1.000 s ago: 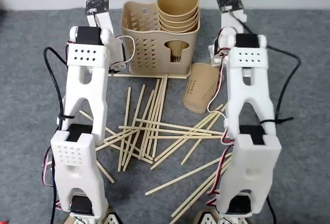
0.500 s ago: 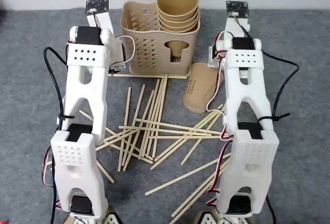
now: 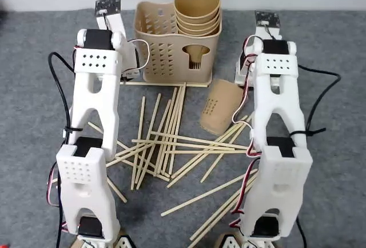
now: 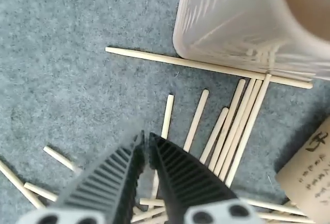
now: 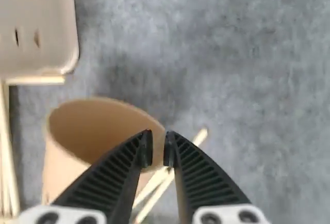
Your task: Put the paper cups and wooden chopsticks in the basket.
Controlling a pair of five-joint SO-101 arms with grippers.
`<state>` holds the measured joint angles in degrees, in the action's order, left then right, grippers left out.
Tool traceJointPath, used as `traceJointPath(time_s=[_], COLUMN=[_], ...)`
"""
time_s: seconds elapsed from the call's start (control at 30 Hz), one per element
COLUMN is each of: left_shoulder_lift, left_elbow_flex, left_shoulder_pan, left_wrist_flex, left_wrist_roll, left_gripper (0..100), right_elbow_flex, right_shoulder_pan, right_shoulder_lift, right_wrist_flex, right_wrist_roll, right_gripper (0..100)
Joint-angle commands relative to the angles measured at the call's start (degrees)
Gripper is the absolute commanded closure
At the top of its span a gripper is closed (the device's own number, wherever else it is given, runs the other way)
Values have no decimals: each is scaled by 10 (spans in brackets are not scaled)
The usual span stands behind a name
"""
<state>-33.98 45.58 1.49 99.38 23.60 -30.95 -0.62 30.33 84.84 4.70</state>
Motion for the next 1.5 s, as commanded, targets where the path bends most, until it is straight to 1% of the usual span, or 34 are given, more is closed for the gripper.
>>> traceJointPath(time_s=[0.0, 0.07, 0.23, 0.4, 0.5, 0.57, 0.63, 0.7, 0.73, 0.83, 0.97, 1.13, 1.2, 1.33, 1.47], left_shoulder_lift=[28, 28, 28, 28, 28, 28, 28, 28, 28, 28, 28, 27, 27, 27, 28], left_elbow_flex=[2, 2, 2, 2, 2, 2, 3, 5, 5, 2, 2, 1, 1, 1, 1], left_shoulder_pan=[2, 3, 1, 0, 0, 0, 0, 0, 0, 0, 4, 9, 11, 11, 11], left_wrist_flex=[10, 10, 10, 10, 10, 10, 11, 11, 11, 11, 11, 11, 11, 11, 11], left_wrist_roll=[6, 6, 6, 6, 6, 6, 6, 6, 6, 6, 6, 6, 6, 6, 7], left_gripper=[985, 985, 985, 985, 985, 985, 985, 985, 985, 985, 985, 985, 985, 985, 985], right_elbow_flex=[-21, -21, -20, -20, -20, -20, -10, 35, 66, 165, 247, 290, 291, 295, 301], right_shoulder_pan=[7, 7, 7, 7, 7, 10, 20, 23, 23, 17, -5, -63, -80, -87, -68], right_shoulder_lift=[-60, -73, -109, -152, -160, -163, -173, -192, -205, -249, -319, -385, -393, -391, -359], right_wrist_flex=[79, 116, 170, 175, 177, 181, 181, 182, 182, 174, 132, 124, 104, 81, 80], right_wrist_roll=[-1, 0, 1, -4, -45, -52, -54, -58, -66, -74, -76, -78, -84, -140, -182], right_gripper=[936, 936, 936, 936, 928, 859, 733, 612, 592, 629, 630, 630, 630, 630, 630])
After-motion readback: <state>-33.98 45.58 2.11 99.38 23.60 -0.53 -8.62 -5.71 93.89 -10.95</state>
